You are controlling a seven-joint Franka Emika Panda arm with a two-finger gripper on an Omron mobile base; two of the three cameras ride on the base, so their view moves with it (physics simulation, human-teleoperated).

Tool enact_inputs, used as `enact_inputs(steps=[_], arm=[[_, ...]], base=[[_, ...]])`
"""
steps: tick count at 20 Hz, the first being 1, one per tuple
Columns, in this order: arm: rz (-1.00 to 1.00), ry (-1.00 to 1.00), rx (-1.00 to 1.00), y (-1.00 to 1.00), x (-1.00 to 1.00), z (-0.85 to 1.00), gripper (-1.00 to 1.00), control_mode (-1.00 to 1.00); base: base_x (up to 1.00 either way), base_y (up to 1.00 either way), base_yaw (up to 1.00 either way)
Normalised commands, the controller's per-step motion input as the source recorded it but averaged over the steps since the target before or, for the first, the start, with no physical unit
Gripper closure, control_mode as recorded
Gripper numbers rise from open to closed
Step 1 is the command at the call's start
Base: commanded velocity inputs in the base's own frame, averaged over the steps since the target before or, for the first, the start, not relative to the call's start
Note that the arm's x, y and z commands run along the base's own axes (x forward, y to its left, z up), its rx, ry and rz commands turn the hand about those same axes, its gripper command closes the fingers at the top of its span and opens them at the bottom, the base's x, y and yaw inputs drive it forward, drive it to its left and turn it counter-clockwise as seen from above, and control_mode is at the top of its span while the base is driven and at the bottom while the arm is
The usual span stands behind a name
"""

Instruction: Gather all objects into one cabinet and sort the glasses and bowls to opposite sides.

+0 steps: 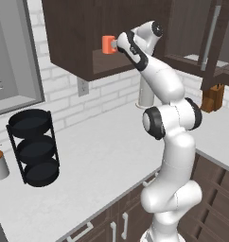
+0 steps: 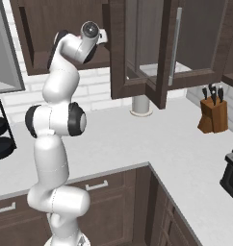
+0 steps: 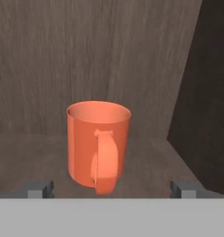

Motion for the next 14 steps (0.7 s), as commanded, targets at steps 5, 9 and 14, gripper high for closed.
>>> enact_inputs(steps=[5, 9, 14], arm=[[0.00, 0.04, 0.00, 0.18, 0.16, -0.17, -1.00, -1.00], [0.00, 0.02, 0.00, 0.11, 0.32, -0.07, -1.00, -1.00], [0.00, 0.00, 0.00, 0.00, 0.24, 0.00, -1.00, -1.00]], base=[[0.00, 0.00, 0.00], [0.00, 0.00, 0.00], [0.00, 0.00, 0.00]])
